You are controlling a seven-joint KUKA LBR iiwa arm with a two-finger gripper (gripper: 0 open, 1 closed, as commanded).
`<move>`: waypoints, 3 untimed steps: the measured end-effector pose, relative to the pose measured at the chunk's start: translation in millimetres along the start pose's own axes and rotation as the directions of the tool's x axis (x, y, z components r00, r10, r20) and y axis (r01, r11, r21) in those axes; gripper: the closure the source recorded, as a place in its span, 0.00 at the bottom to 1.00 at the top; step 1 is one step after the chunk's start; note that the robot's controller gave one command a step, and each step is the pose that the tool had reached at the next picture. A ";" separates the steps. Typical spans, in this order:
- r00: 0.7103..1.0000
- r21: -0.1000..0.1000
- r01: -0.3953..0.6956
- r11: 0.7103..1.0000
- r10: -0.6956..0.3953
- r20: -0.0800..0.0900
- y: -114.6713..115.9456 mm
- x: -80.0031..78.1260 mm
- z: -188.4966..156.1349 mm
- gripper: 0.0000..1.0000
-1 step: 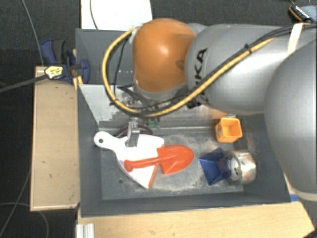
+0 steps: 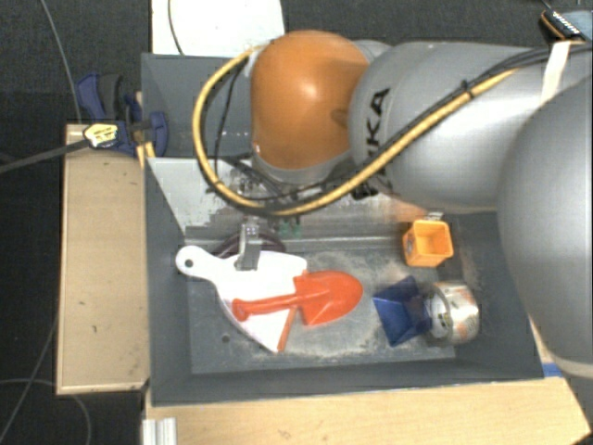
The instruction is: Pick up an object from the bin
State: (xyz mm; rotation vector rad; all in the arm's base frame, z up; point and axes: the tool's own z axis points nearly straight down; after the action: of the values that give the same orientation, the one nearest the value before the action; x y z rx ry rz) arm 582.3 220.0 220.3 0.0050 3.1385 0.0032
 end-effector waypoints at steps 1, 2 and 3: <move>0.969 0.000 0.249 0.969 -0.249 0.001 -68.3 52.4 122.8 0.00; 0.973 -0.003 0.230 0.973 -0.230 0.018 -66.8 61.3 63.4 0.00; 0.962 -0.001 0.272 0.962 -0.272 -0.003 -75.3 57.8 141.4 0.00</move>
Offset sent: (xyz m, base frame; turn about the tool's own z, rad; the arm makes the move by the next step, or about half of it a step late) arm -0.0630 -0.0672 -0.0678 -0.2314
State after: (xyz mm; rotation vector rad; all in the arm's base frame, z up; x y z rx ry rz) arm 524.6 145.2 78.5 -0.4259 3.1125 0.0028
